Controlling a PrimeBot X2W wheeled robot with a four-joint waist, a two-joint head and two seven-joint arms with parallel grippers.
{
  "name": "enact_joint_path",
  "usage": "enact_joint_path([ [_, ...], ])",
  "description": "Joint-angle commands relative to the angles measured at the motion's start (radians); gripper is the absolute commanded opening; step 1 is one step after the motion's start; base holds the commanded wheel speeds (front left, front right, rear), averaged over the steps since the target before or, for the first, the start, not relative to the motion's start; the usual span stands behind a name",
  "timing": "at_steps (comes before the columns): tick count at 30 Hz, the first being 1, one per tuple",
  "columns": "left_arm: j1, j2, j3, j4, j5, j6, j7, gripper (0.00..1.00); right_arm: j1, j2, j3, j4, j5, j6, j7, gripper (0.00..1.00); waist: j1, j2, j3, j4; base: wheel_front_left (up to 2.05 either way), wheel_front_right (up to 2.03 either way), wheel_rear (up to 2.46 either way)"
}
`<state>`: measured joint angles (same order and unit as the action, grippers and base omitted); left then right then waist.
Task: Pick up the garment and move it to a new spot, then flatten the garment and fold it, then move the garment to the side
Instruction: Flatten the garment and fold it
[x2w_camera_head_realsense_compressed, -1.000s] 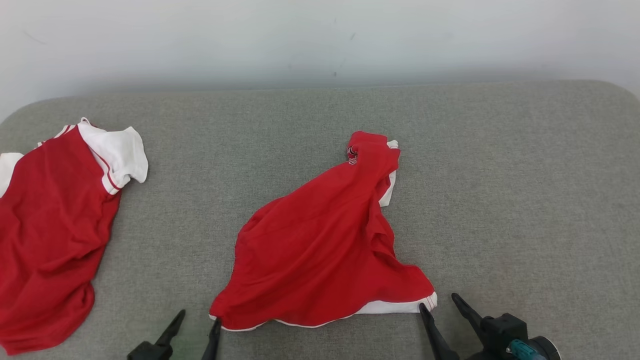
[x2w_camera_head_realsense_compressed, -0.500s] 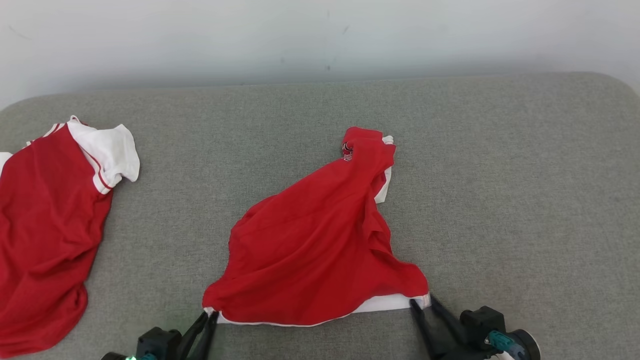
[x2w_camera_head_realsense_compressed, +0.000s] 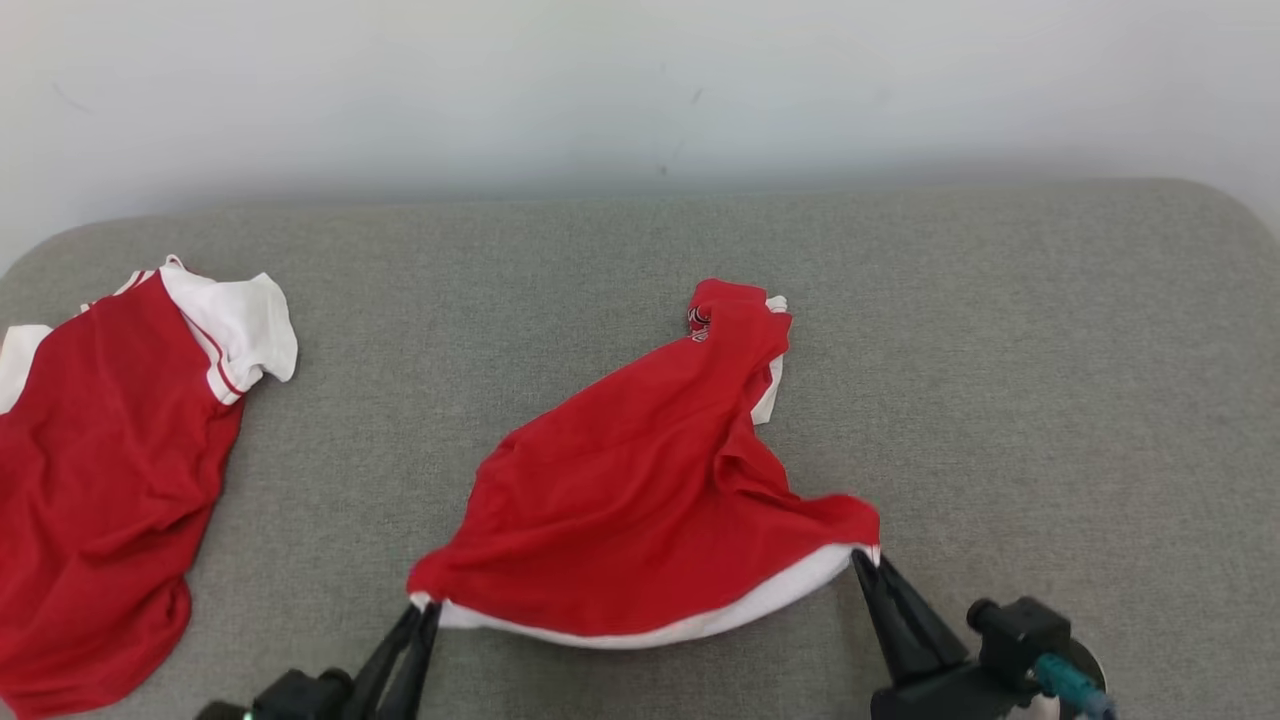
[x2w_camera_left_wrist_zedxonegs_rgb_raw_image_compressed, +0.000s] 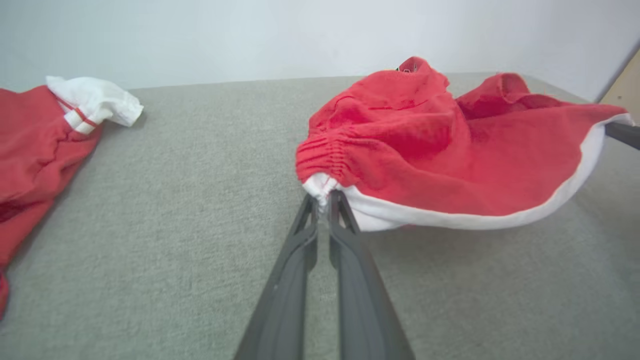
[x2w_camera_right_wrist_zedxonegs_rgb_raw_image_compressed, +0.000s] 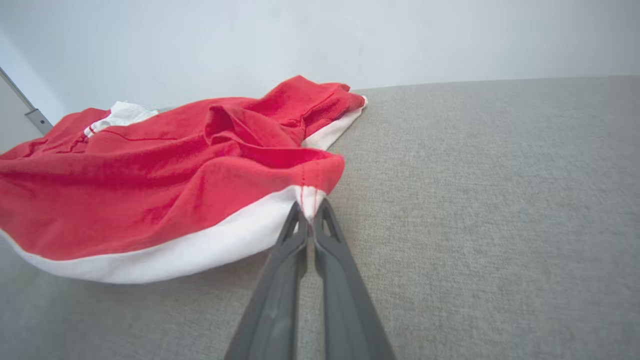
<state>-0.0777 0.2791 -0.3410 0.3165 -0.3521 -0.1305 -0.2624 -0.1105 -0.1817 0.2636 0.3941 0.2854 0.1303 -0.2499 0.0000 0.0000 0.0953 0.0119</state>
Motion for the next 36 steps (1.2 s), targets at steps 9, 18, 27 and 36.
enact_joint_path([
  [9, -0.202, 0.075, -0.037, -0.145, 0.044, 0.001, 0.031, 0.00, -0.166, -0.063, -0.016, -0.162, 0.040, 0.001, 0.063, 0.00, 0.0000, 0.0000, 0.031, -0.019, 0.00, 0.00, 0.00],
  [18, -0.908, 0.280, -0.238, -0.106, -0.223, 0.001, 0.244, 0.00, -0.804, -0.096, -0.015, -0.046, 0.099, 0.001, 0.209, 0.00, 0.0000, 0.0000, 0.302, -0.089, 0.00, 0.00, 0.00],
  [27, -1.475, 0.316, -0.349, 0.057, -0.395, 0.001, 0.350, 0.00, -1.379, -0.076, 0.010, 0.165, 0.150, 0.001, 0.285, 0.00, 0.0000, 0.0000, 0.502, -0.143, 0.00, 0.00, 0.00],
  [36, -1.809, 0.269, -0.439, 0.239, -0.453, 0.001, 0.287, 0.00, -1.687, -0.078, 0.004, 0.330, 0.123, 0.001, 0.251, 0.00, 0.0000, 0.0000, 0.603, -0.163, 0.00, 0.00, 0.00],
])
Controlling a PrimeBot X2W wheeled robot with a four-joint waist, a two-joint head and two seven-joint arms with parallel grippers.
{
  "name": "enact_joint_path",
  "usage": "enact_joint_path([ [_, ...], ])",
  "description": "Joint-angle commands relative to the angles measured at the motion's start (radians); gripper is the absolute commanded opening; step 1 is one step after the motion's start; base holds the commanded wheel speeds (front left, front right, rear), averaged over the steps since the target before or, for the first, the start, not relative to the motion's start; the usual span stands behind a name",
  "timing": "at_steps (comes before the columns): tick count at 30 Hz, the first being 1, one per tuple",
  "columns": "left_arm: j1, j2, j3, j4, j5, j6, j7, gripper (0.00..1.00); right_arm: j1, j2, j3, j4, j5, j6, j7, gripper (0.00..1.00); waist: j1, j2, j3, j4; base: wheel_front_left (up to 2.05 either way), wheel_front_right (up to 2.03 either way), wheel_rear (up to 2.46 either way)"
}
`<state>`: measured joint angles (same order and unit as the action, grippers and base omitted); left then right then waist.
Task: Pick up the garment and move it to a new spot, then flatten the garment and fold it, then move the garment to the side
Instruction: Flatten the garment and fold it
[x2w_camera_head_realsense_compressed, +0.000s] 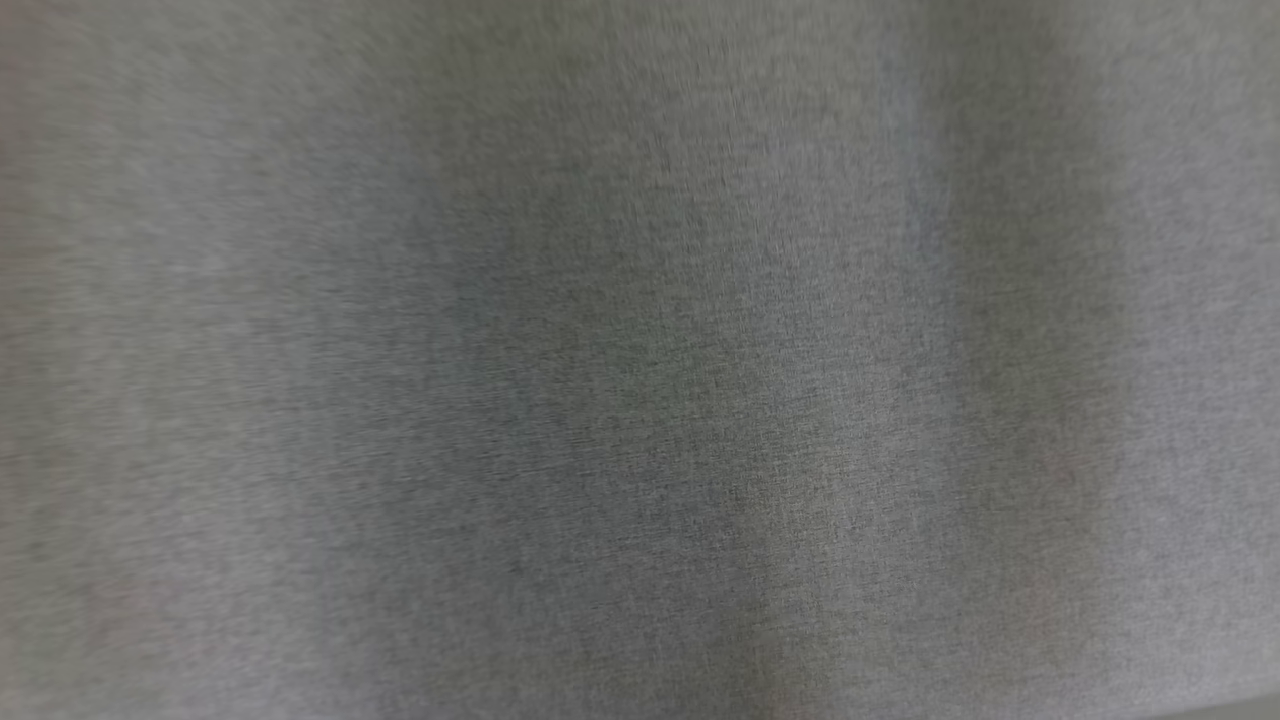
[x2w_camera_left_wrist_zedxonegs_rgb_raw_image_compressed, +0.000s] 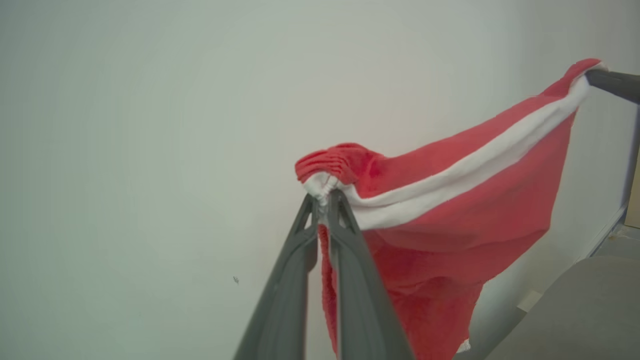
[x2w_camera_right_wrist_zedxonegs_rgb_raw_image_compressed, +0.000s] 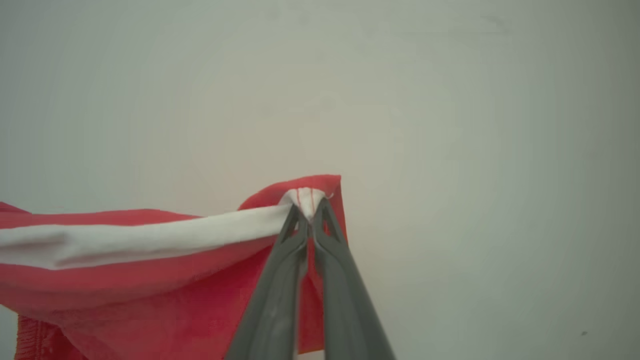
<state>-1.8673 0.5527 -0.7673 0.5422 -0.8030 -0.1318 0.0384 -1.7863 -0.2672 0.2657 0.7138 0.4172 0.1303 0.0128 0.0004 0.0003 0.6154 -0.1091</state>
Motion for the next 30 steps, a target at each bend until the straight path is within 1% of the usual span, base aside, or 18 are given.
enact_joint_path([
  [1, -0.037, -0.009, -0.029, 0.028, -0.008, 0.002, -0.023, 0.00, -0.023, 0.008, 0.005, 0.021, -0.009, 0.001, -0.019, 0.00, -0.0004, -0.0003, 0.088, -0.042, 0.00, 0.00, 0.00],
  [6, -0.075, -0.013, -0.110, 0.081, -0.047, 0.002, -0.070, 0.00, -0.026, 0.016, 0.042, 0.056, 0.005, 0.001, -0.063, 0.00, -0.0004, -0.0003, 0.094, -0.044, 0.00, 0.00, 0.00],
  [10, -0.022, -0.008, -0.164, 0.092, -0.094, 0.002, -0.134, 0.00, 0.039, 0.001, 0.078, 0.052, 0.033, 0.001, -0.109, 0.00, -0.0004, -0.0003, 0.074, -0.044, 0.00, 0.00, 0.00],
  [13, 0.056, 0.008, -0.185, 0.084, -0.125, 0.002, -0.197, 0.00, 0.124, -0.019, 0.111, 0.026, 0.062, 0.001, -0.148, 0.00, -0.0004, -0.0003, 0.036, -0.044, 0.00, 0.00, 0.00],
  [14, 0.056, 0.008, -0.185, 0.084, -0.125, 0.002, -0.197, 0.00, 0.124, -0.019, 0.111, 0.026, 0.062, 0.001, -0.148, 0.00, -0.0004, -0.0003, 0.036, -0.044, 0.00, 0.00, 0.00],
  [17, 0.175, 0.022, -0.197, 0.061, -0.153, 0.002, -0.248, 0.00, 0.256, -0.046, 0.144, -0.022, 0.093, 0.001, -0.185, 0.00, -0.0004, -0.0003, -0.014, -0.042, 0.00, 0.00, 0.00],
  [19, 0.270, 0.028, -0.194, 0.025, -0.169, 0.013, -0.274, 0.00, 0.357, -0.071, 0.154, -0.064, 0.122, 0.001, -0.204, 0.00, -0.0004, -0.0003, -0.049, -0.037, 0.00, 0.00, 0.00],
  [22, 0.432, 0.043, -0.192, -0.058, -0.174, 0.053, -0.297, 0.00, 0.541, -0.115, 0.152, -0.155, 0.157, 0.001, -0.220, 0.00, -0.0004, -0.0003, -0.103, -0.025, 0.00, 0.00, 0.00],
  [23, 0.492, 0.050, -0.182, -0.095, -0.177, 0.079, -0.302, 0.00, 0.610, -0.126, 0.153, -0.187, 0.162, 0.001, -0.221, 0.00, -0.0004, -0.0003, -0.120, -0.022, 0.00, 0.00, 0.00],
  [25, 0.612, 0.052, -0.163, -0.174, -0.175, 0.117, -0.304, 0.00, 0.745, -0.147, 0.125, -0.251, 0.182, 0.001, -0.224, 0.00, -0.0004, -0.0003, -0.151, -0.011, 0.00, 0.00, 0.00],
  [27, 0.735, 0.047, -0.101, -0.270, -0.156, 0.168, -0.304, 0.00, 0.885, -0.164, 0.090, -0.315, 0.187, 0.001, -0.222, 0.00, -0.0004, -0.0003, -0.177, -0.002, 0.00, 0.00, 0.00],
  [30, 0.925, 0.046, -0.045, -0.386, -0.091, 0.229, -0.304, 0.00, 1.087, -0.157, 0.019, -0.405, 0.185, 0.001, -0.209, 0.00, -0.0004, -0.0003, -0.214, 0.005, 0.00, 0.00, 0.00],
])
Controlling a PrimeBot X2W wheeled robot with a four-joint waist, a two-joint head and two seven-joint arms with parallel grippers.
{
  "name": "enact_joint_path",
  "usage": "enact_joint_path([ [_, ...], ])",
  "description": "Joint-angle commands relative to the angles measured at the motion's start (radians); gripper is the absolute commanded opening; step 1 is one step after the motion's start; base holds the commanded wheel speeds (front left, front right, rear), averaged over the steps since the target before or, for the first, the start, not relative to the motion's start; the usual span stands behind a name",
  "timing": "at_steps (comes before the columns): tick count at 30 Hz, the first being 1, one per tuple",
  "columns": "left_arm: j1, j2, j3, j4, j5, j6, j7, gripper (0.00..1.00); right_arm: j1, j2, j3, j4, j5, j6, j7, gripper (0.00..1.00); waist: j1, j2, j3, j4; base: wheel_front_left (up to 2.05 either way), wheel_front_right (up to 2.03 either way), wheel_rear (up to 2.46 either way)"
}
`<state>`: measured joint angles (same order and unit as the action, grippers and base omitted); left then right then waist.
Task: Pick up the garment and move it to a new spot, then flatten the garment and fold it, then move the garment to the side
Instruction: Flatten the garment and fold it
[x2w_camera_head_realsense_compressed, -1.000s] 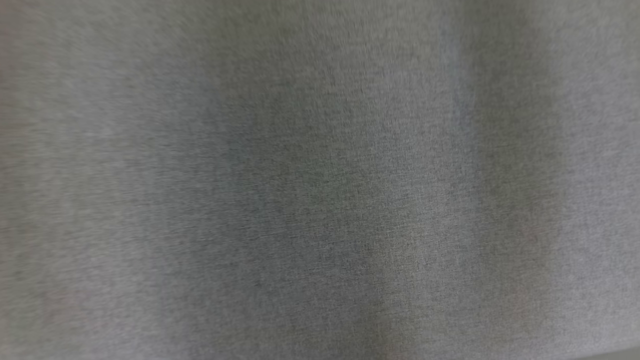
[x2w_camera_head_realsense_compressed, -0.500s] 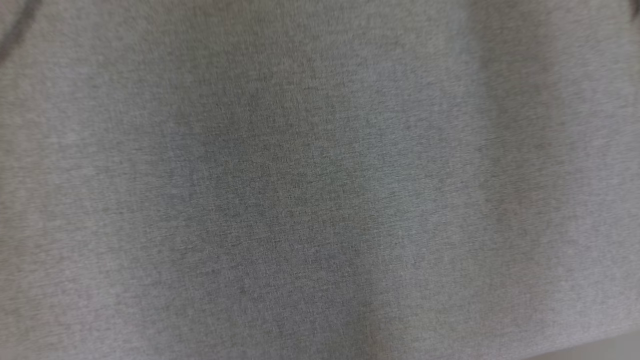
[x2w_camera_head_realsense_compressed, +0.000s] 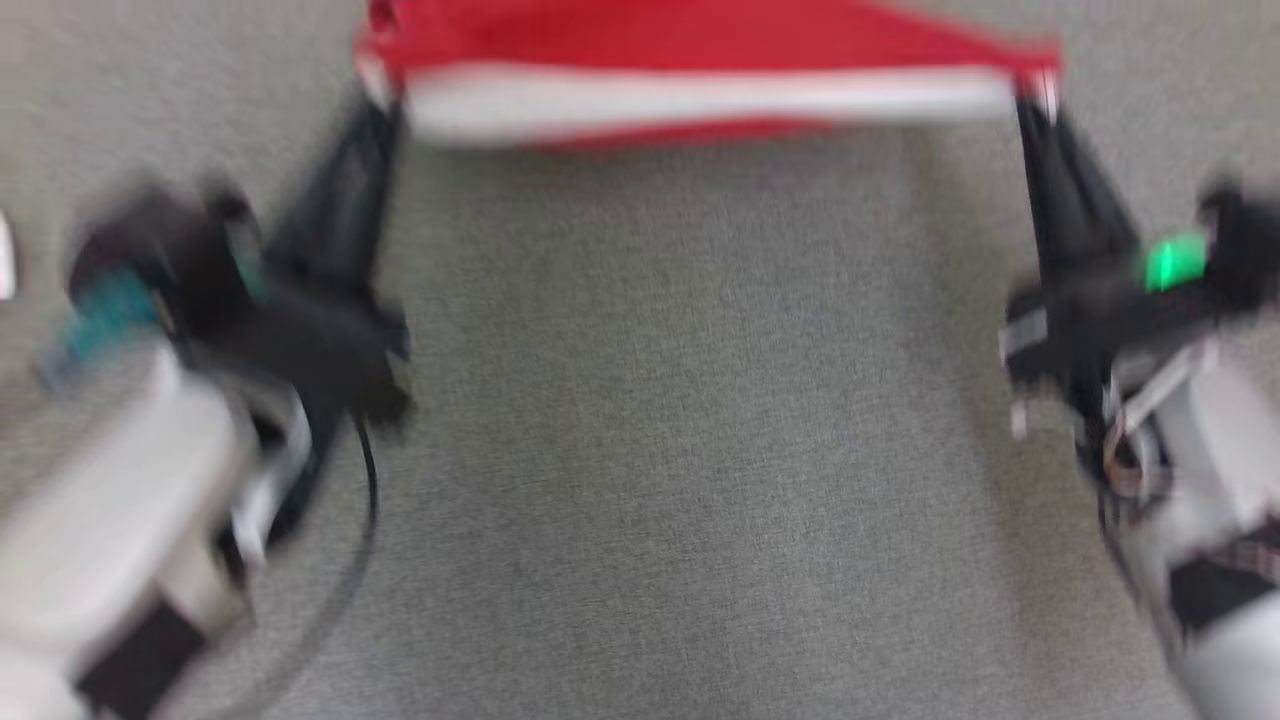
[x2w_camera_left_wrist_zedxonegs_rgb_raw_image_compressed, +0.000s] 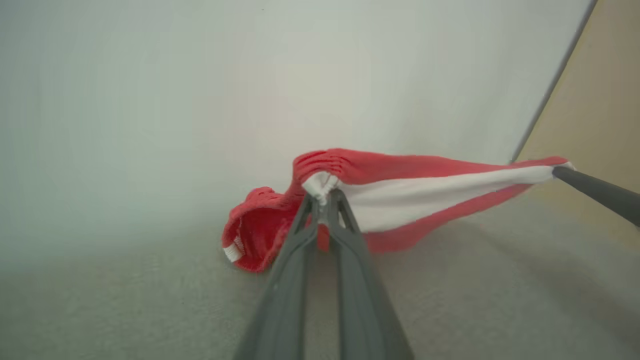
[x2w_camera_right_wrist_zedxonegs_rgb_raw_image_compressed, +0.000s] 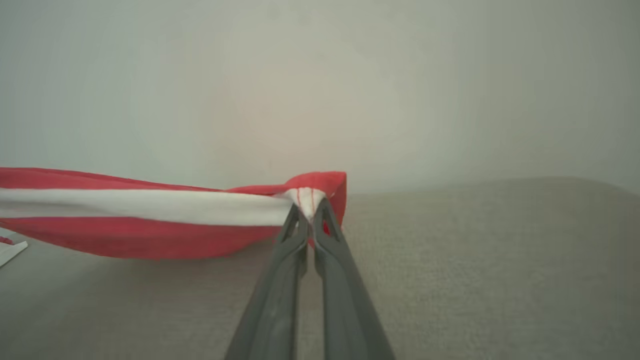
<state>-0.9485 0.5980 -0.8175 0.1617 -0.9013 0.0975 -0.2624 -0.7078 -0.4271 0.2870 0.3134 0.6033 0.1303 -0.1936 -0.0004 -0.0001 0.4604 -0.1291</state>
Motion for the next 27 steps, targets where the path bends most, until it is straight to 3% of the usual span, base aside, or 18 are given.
enact_joint_path([
  [1, 0.067, -0.001, 0.012, -0.033, 0.035, 0.011, -0.003, 0.00, 0.068, 0.012, -0.026, -0.031, -0.006, 0.001, 0.007, 0.00, 0.0004, 0.0001, -0.069, 0.027, 0.00, 0.00, 0.00],
  [6, 0.321, -0.042, 0.083, -0.106, 0.145, 0.045, -0.003, 0.00, 0.338, 0.056, -0.142, -0.138, -0.069, 0.001, 0.044, 0.00, 0.0004, 0.0001, -0.117, 0.040, 0.00, 0.00, 0.00],
  [13, 0.593, -0.135, 0.144, -0.059, 0.239, 0.010, -0.003, 0.00, 0.630, 0.169, -0.266, -0.255, -0.117, 0.001, 0.106, 0.00, 0.0004, 0.0001, -0.190, 0.050, 0.00, 0.00, 0.00],
  [22, 0.871, -0.172, 0.314, -0.014, 0.333, -0.030, -0.003, 0.00, 0.935, 0.293, -0.363, -0.396, -0.164, -0.001, 0.213, 0.00, 0.0004, 0.0001, -0.272, 0.057, 0.00, 0.00, 0.00],
  [27, 0.953, -0.218, 0.382, -0.039, 0.382, -0.065, -0.003, 0.00, 1.006, 0.329, -0.383, -0.456, -0.165, -0.002, 0.230, 0.00, 0.0004, 0.0001, -0.269, 0.057, 0.00, 0.00, 0.00],
])
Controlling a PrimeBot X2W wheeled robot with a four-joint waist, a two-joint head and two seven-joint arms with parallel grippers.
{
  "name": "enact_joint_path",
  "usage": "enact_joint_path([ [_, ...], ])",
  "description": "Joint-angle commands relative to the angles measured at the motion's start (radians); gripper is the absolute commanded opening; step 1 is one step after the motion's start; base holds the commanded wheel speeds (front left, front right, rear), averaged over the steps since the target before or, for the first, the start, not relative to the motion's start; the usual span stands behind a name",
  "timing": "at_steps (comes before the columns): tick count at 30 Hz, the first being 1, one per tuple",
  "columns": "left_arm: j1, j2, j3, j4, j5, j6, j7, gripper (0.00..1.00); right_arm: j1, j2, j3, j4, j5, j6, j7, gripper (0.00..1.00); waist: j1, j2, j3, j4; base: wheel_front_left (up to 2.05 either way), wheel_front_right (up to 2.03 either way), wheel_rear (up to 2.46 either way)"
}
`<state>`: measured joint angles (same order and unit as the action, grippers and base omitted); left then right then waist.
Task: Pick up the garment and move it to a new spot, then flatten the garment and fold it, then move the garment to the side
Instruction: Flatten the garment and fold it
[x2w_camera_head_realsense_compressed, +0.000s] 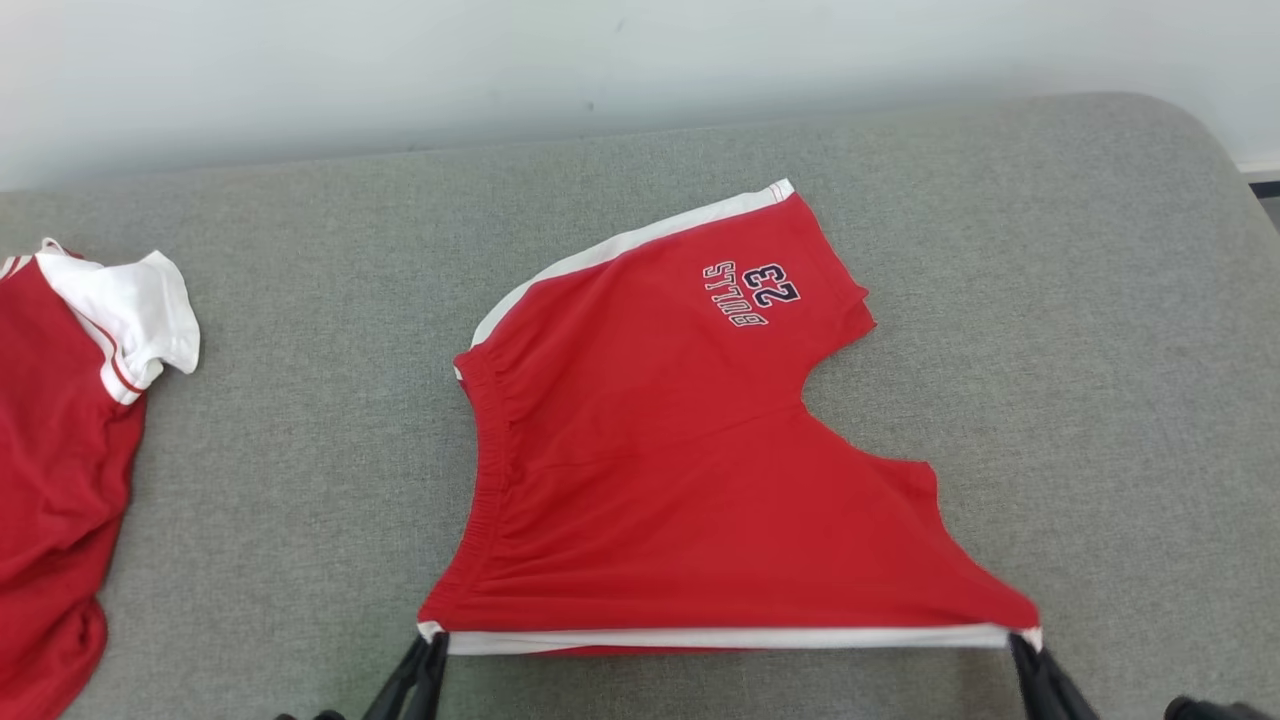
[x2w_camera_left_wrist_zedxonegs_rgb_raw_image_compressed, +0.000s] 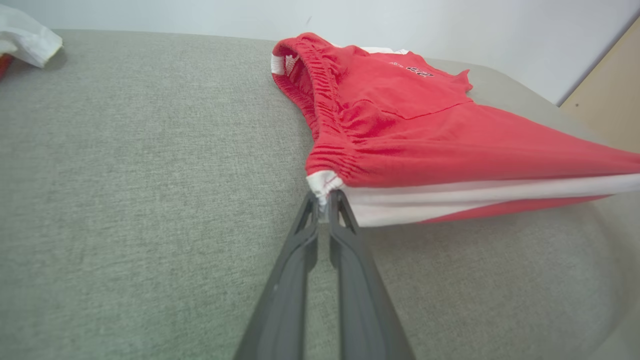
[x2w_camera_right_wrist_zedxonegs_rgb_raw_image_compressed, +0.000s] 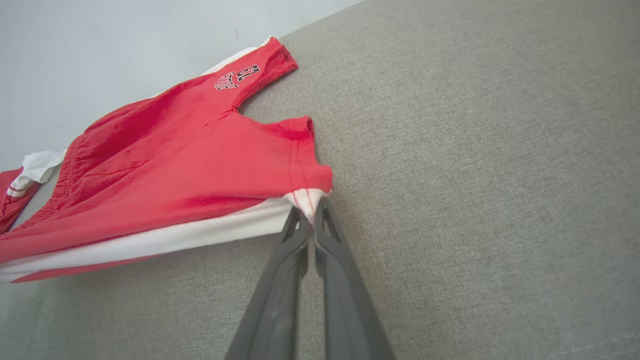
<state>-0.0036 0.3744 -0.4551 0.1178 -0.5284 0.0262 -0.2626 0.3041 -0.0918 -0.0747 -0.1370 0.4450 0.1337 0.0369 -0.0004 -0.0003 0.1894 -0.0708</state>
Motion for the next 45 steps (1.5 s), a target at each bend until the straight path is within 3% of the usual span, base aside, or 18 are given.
enact_joint_path([
  [1, 0.008, 0.006, 0.020, 0.005, 0.009, 0.007, -0.003, 0.00, -0.005, -0.006, -0.022, -0.005, -0.007, -0.005, 0.000, 0.00, 0.0004, 0.0003, 0.002, -0.001, 0.00, 0.00, 0.00],
  [8, -0.017, -0.072, 0.045, -0.007, 0.095, -0.064, -0.003, 0.00, -0.083, -0.043, -0.099, -0.051, 0.001, -0.005, 0.010, 0.00, 0.0004, 0.0003, 0.013, 0.017, 0.00, 0.00, 0.00],
  [11, -0.045, -0.107, 0.061, -0.010, 0.150, -0.097, -0.003, 0.00, -0.152, -0.107, -0.147, -0.060, -0.003, -0.006, 0.041, 0.00, 0.0004, 0.0003, 0.024, 0.047, 0.00, 0.00, 0.00],
  [19, -0.201, -0.174, 0.056, 0.001, 0.212, -0.147, -0.003, 0.00, -0.394, -0.229, -0.078, 0.018, -0.016, -0.005, 0.132, 0.00, 0.0004, 0.0003, 0.067, 0.115, 0.00, 0.00, 0.00],
  [27, -0.378, -0.198, 0.060, 0.110, 0.200, -0.156, -0.003, 0.00, -0.744, -0.312, 0.053, 0.266, -0.038, -0.004, 0.179, 0.00, 0.0004, 0.0003, 0.118, 0.141, 0.00, 0.00, 0.00],
  [38, -0.612, -0.201, -0.007, 0.272, 0.147, -0.155, -0.003, 0.00, -1.146, -0.308, 0.179, 0.697, -0.085, -0.004, 0.144, 0.00, 0.0004, 0.0003, 0.205, 0.183, 0.00, 0.00, 0.00],
  [45, -0.706, -0.203, -0.027, 0.348, 0.128, -0.156, -0.003, 0.00, -1.291, -0.280, 0.212, 0.891, -0.115, -0.004, 0.095, 0.00, 0.0004, 0.0003, 0.248, 0.188, 0.00, 0.00, 0.00],
])
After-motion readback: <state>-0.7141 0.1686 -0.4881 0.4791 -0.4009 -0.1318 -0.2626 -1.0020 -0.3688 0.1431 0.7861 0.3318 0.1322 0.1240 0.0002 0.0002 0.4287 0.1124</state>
